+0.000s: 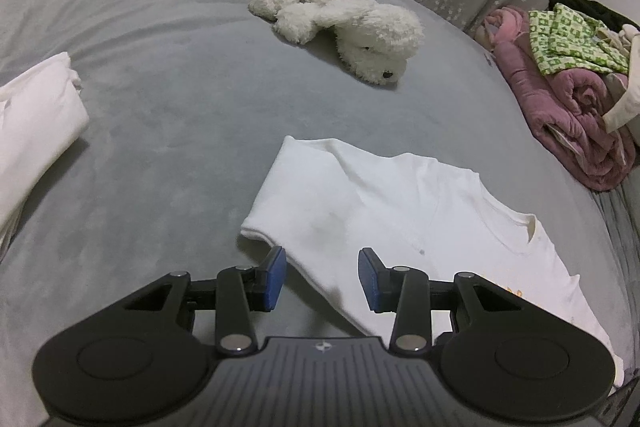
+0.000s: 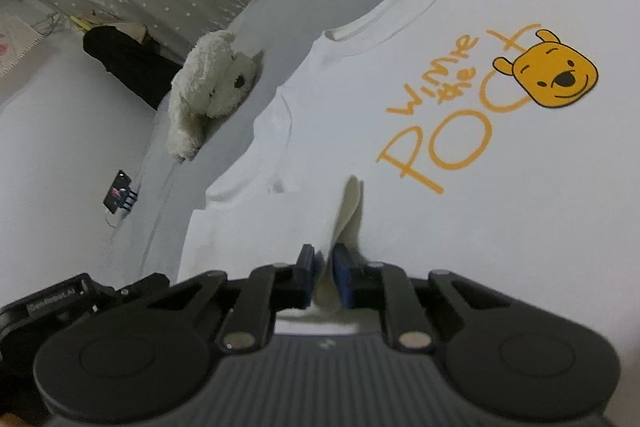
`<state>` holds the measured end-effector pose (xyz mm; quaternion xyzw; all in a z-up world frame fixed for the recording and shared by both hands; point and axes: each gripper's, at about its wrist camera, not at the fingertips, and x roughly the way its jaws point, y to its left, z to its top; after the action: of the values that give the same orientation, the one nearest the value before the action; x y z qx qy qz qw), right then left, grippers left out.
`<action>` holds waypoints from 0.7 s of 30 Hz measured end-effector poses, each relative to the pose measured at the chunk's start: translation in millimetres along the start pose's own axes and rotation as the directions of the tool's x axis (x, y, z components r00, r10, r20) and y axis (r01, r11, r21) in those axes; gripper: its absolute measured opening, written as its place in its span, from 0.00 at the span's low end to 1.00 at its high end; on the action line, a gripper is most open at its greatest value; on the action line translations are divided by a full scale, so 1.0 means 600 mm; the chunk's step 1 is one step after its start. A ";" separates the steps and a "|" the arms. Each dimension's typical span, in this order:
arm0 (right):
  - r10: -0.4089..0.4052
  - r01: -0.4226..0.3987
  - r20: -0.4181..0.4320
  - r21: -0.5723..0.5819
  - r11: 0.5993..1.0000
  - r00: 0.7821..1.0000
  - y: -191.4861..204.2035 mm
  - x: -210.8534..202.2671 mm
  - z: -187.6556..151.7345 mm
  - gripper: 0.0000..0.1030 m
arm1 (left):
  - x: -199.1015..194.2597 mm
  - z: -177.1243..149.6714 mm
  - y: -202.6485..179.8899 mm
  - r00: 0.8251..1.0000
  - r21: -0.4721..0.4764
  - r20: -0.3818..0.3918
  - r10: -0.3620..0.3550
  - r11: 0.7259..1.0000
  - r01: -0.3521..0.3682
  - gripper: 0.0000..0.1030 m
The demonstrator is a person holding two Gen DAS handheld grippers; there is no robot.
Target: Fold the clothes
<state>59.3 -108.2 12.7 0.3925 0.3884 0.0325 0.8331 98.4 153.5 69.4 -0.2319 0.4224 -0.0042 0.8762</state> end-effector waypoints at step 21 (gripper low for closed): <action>-0.006 0.026 0.098 -0.201 0.979 0.995 0.043 -0.046 0.066 0.07 | 0.006 0.013 0.020 1.000 -0.043 -0.002 0.023 0.999 -0.023 0.37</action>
<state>73.3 -125.3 62.8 0.3037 0.3453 0.0459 0.8868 104.2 166.2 65.7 -0.2459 0.4258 0.0150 0.8707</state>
